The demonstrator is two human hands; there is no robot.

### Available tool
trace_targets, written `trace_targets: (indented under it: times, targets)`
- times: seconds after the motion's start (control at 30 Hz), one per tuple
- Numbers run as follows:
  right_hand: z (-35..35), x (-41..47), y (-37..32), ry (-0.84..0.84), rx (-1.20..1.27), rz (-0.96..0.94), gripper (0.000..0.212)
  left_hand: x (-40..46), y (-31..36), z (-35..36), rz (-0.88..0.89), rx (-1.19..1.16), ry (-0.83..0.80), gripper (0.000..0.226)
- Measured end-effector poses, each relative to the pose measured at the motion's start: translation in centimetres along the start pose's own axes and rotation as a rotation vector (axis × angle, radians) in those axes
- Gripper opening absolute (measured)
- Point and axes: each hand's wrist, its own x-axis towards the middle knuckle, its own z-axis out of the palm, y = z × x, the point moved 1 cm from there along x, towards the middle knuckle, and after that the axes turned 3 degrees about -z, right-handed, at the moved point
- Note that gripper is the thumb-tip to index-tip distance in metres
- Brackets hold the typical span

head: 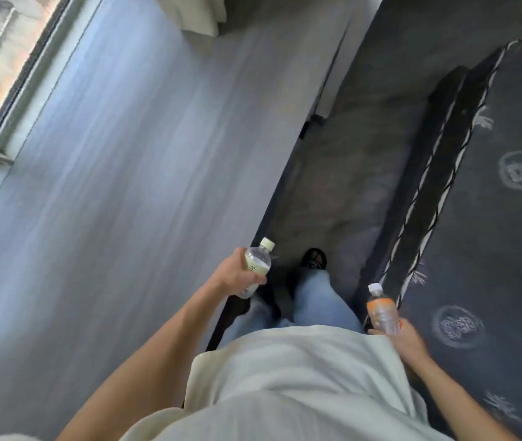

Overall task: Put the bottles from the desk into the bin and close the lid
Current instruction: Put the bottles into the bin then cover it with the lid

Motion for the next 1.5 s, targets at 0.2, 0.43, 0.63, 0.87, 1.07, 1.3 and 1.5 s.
trace_targets:
  times: [0.2,0.43,0.63,0.87,1.07,1.3,1.5]
  targets:
    - [-4.4,3.1,1.8,-0.026,0.22,0.061,0.027,4.7,8.7,1.6,0.1,0.212,-0.042,0.049]
    - [-12.1,8.7,-3.2,0.083,0.312,0.01,0.044,7.9,13.3,2.5,0.075,0.331,-0.026,0.049]
    - [-19.7,14.4,-11.1,0.149,0.29,-0.087,0.042,10.5,16.0,1.4,-0.126,0.366,-0.041,0.029]
    - [-26.3,18.6,-17.2,0.159,0.275,-0.077,0.049,15.8,24.2,-0.4,-0.154,0.316,-0.054,0.027]
    - [-28.8,21.0,-16.8,0.145,0.434,0.085,0.037,21.9,37.4,-0.6,-0.094,0.437,-0.077,0.031]
    - [-33.2,23.9,-15.5,0.114,0.376,0.218,0.049,29.1,55.5,1.2,0.025,0.414,-0.073,0.037]
    - [-41.5,29.8,-18.0,0.083,0.401,0.19,0.04,34.5,66.7,2.4,0.085,0.386,-0.069,0.056]
